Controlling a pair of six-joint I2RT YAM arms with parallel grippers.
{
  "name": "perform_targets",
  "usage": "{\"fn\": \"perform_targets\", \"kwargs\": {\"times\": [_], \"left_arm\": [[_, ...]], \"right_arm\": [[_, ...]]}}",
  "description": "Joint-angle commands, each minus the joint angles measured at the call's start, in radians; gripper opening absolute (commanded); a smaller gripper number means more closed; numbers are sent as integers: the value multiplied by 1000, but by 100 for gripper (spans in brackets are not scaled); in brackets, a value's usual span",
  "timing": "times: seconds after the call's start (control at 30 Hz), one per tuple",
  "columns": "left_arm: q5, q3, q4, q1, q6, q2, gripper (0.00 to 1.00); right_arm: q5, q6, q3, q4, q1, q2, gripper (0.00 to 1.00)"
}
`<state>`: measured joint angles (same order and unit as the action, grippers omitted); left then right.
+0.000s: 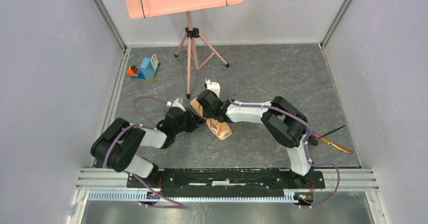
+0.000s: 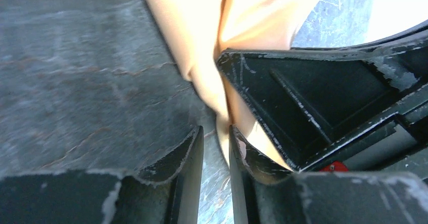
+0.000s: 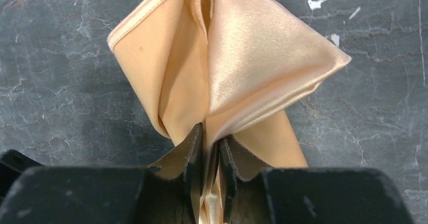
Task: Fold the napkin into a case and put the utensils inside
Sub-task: Fold the 2/3-rectangle-folded napkin at the center of the board.
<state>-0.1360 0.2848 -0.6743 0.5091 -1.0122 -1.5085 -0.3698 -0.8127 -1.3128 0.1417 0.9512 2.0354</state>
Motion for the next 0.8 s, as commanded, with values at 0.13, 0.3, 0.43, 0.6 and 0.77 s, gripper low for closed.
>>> {"fn": "perform_targets", "kwargs": {"times": [0.13,0.3,0.43,0.6,0.77], "left_arm": [[-48,-53,389,-117,105,228,37],[8,-7,626,-149,167,428,40],[90,14,763,-154,191,548,42],[122,11,833,-158,189,622,42],[165,36,899,-169,177,657,43]], "right_arm": [[5,301,54,-75,-12,-36,35],[-5,446,5,-55,-5,-26,43],[-58,535,-47,-17,11,-2,45],[-154,637,-87,-6,52,25,29],[-213,686,-125,9,96,58,19]]}}
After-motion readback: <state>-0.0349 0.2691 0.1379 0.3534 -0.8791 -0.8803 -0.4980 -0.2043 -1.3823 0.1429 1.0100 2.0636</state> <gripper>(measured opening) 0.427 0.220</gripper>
